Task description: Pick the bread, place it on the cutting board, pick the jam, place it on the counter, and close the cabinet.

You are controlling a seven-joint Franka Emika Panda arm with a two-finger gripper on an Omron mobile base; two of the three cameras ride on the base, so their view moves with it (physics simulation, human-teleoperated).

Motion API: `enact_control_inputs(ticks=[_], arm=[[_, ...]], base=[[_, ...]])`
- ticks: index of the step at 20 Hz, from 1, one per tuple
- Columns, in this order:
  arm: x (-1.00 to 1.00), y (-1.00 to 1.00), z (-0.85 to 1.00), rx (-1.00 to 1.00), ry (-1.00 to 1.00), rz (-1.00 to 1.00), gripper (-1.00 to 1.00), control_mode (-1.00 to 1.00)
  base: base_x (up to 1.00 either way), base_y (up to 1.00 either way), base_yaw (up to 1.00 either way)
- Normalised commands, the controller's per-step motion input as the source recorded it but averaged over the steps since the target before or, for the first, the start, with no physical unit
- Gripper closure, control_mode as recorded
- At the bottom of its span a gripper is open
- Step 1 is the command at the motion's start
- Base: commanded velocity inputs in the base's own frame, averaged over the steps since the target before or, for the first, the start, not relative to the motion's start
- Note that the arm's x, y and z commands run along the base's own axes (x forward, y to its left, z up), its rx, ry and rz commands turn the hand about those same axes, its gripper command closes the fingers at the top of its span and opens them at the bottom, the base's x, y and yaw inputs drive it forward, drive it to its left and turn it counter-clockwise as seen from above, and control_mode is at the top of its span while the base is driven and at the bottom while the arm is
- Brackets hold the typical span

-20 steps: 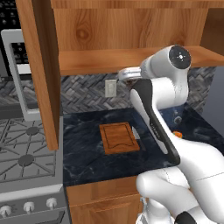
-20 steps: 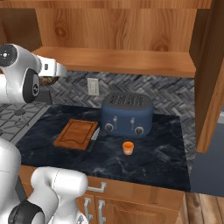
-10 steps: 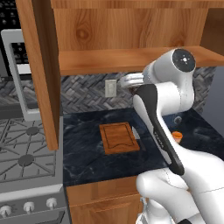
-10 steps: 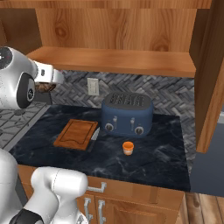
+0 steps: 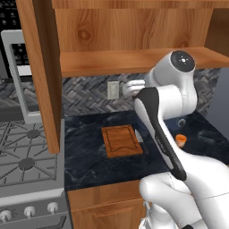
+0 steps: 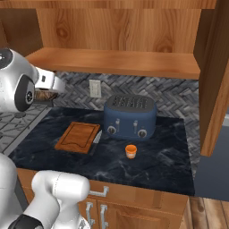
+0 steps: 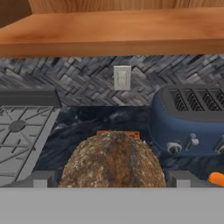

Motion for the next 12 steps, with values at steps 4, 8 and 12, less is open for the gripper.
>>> enact_control_inputs(ticks=[4,8,12], arm=[[-0.09,0.00,-0.23,0.00,0.10,-0.03,1.00,-1.00],[-0.08,0.00,-0.24,0.01,0.11,-0.02,1.00,-1.00],[-0.08,0.00,-0.26,0.01,0.09,-0.02,1.00,-1.00]], base=[[0.00,0.00,0.00],[0.00,0.00,0.00],[0.00,0.00,0.00]])
